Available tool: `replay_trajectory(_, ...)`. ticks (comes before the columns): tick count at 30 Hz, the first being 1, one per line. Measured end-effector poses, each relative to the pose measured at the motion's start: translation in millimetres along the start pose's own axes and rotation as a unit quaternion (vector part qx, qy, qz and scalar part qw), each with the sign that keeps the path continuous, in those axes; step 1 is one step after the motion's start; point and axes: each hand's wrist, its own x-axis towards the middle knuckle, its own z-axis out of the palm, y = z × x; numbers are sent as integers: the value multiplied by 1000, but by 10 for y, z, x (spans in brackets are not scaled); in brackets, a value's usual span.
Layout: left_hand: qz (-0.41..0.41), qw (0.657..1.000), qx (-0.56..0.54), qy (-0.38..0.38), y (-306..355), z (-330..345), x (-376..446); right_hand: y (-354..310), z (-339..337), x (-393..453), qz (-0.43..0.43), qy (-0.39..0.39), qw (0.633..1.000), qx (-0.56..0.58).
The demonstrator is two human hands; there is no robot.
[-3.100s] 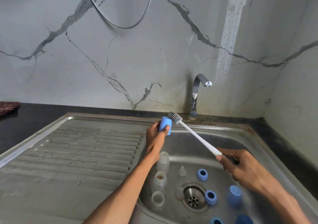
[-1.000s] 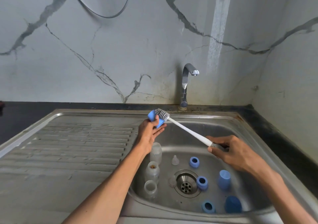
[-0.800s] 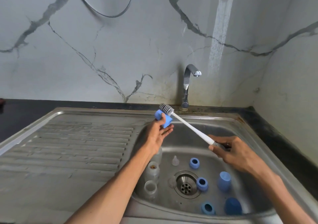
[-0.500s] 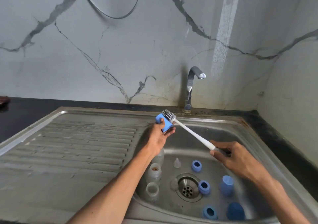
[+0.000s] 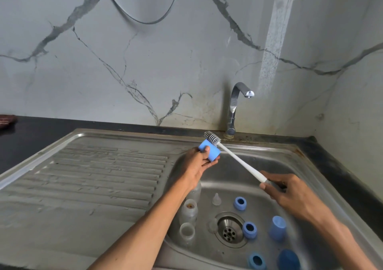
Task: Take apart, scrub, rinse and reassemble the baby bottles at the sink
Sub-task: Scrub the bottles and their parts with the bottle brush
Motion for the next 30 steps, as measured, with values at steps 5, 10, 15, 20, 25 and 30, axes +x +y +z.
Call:
replay_trajectory(5,17,996,-69,62,140,-145,20,9,-87,-38,6,-29,1000,-11)
replay_trajectory(10,-7,999,-39,32,35,-77,-17,-4,-79,-23,19,-27,999,-19)
replay_trajectory(15,-3,999,-40,32,39,-37,-21,-6,-68,-12,12,-11,1000,-23)
replay_trajectory(20,2,991,-101,84,97,-225,32,-20,-96,-31,7,-44,999,-12)
replay_trajectory(25,-31,997,-71,19,0,-4,-40,-11,-75,-7,13,-16,1000,-2)
replay_trajectory(30,16,990,-118,73,152,-209,36,6,-127,-33,19,-54,998,2)
